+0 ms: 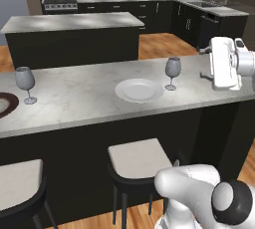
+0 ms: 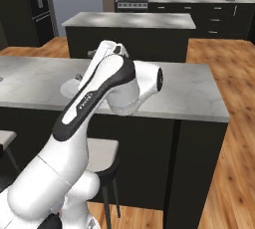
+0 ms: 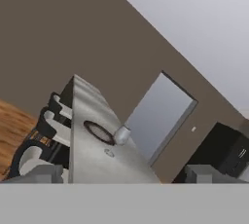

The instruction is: Retrieve the wine glasses from the counter and place one next to each plate.

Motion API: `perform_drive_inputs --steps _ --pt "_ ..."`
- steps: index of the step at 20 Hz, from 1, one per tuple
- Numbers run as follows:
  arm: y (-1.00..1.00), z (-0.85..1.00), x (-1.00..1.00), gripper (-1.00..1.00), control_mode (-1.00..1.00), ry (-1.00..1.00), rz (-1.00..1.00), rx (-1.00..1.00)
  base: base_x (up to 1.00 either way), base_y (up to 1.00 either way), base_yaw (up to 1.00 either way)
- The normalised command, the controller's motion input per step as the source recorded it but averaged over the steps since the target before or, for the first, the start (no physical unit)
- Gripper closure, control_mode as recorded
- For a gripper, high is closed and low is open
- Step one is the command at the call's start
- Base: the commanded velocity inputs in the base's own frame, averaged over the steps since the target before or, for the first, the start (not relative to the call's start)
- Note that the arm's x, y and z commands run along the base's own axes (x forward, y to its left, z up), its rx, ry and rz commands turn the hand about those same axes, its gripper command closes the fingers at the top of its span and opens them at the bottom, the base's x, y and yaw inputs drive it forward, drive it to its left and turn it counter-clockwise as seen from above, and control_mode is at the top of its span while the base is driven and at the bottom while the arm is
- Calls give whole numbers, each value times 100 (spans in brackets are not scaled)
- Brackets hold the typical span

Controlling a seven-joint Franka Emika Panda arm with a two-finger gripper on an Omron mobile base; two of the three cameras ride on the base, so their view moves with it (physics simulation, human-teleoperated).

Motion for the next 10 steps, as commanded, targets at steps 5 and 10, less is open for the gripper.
perform_drive_inputs --steps 5,10 --pt "32 33 -100 -100 -100 -24 2 2 0 0 0" --pt "38 -1 -100 -100 -100 -33 0 0 0 0 0"
